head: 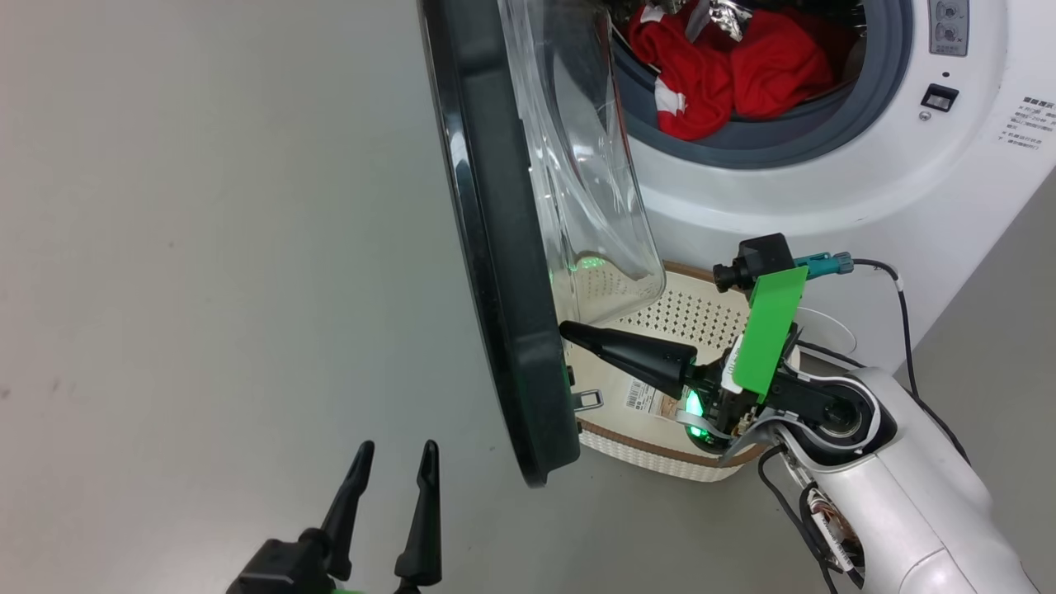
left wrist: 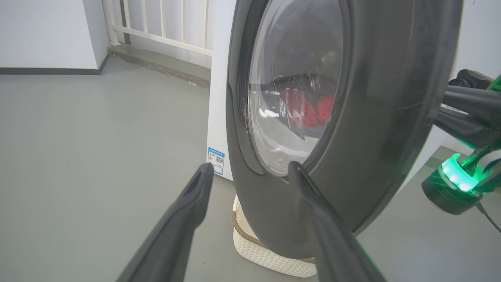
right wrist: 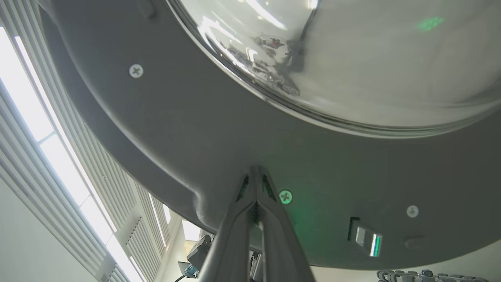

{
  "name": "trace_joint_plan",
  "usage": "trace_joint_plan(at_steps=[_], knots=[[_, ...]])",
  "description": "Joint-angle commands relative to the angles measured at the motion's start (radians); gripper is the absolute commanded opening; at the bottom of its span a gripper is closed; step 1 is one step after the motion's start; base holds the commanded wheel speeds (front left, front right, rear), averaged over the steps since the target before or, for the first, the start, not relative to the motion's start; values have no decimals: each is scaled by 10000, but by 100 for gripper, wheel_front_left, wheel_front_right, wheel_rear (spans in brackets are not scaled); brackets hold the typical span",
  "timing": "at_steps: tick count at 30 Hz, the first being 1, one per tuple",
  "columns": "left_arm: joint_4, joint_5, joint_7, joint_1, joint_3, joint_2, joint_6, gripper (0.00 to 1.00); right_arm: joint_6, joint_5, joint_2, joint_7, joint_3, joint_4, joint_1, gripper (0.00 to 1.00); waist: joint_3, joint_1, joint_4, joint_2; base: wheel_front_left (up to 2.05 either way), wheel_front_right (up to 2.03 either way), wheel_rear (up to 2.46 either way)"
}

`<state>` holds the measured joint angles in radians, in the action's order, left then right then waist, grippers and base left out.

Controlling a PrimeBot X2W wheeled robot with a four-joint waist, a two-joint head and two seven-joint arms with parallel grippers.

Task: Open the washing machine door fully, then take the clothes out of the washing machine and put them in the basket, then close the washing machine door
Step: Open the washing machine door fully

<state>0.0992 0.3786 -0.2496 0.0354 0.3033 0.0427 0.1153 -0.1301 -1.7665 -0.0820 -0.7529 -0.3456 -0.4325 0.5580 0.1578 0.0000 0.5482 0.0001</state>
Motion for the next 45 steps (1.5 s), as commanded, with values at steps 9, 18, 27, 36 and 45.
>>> trace_joint_plan(at_steps=[9, 18, 27, 36, 45], knots=[[-159, -20, -122, -10, -359, 75, -37, 100, -6, 340, 316, 413, -102, 402, 74, 31, -68, 0, -42, -1, 0, 0, 0], [89, -114, -122, 65, -478, 75, -220, 100, -6, 830, 246, 707, 497, 496, -591, 100, -294, 0, -111, -1, 0, 0, 0], [302, -239, -122, 122, -724, 75, -422, 100, -6, 1204, 68, 1056, 1098, 544, -1490, 100, -472, 0, -399, -1, 0, 0, 0], [350, -308, -122, 76, -951, 75, -508, 100, -6, 1412, -103, 1414, 1686, 532, -2466, 100, -577, 0, -764, -1, 0, 0, 0], [377, -299, -122, 6, -980, 75, -497, 100, -6, 2169, -485, 2394, 2082, 534, -3528, 100, -660, 0, -927, -1, 0, 0, 0]])
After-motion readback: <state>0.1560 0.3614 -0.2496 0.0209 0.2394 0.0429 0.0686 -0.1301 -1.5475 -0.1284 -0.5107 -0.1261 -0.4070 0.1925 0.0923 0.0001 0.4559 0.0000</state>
